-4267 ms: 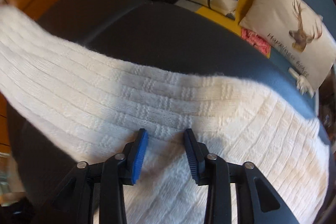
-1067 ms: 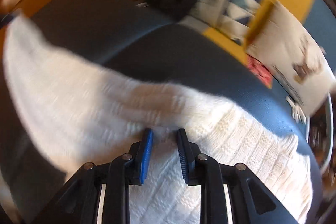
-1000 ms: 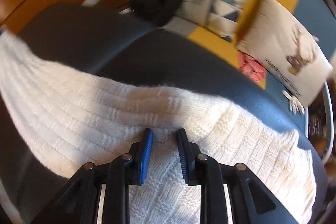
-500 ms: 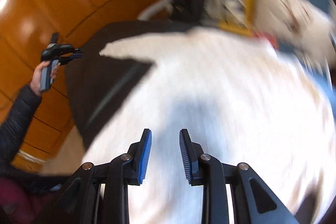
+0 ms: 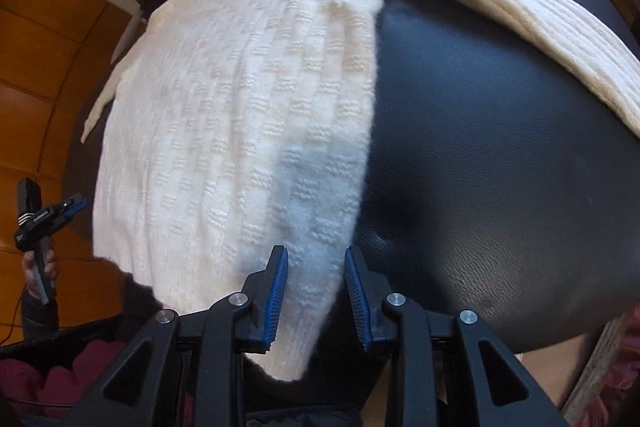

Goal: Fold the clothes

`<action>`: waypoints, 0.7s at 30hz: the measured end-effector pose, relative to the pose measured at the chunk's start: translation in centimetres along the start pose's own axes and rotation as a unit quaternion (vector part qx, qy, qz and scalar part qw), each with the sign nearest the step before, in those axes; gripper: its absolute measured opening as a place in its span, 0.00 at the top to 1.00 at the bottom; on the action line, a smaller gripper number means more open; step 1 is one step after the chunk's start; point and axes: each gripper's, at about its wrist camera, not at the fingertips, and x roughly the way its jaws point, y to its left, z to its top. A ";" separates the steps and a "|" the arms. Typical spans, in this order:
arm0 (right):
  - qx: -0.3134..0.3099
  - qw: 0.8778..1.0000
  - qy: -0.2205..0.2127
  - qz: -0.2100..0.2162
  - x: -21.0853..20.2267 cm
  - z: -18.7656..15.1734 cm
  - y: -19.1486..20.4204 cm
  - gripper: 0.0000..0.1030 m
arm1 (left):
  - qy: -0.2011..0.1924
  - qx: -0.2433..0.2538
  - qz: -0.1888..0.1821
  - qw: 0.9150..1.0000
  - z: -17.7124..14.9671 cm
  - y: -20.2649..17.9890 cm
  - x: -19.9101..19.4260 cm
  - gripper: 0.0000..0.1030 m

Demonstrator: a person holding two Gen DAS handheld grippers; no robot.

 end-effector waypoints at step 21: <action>-0.024 0.994 -0.107 0.016 -4.9 -2.1 1.7 0.96 | 0.075 0.060 -0.033 0.995 -2.4 -2.9 2.4 0.59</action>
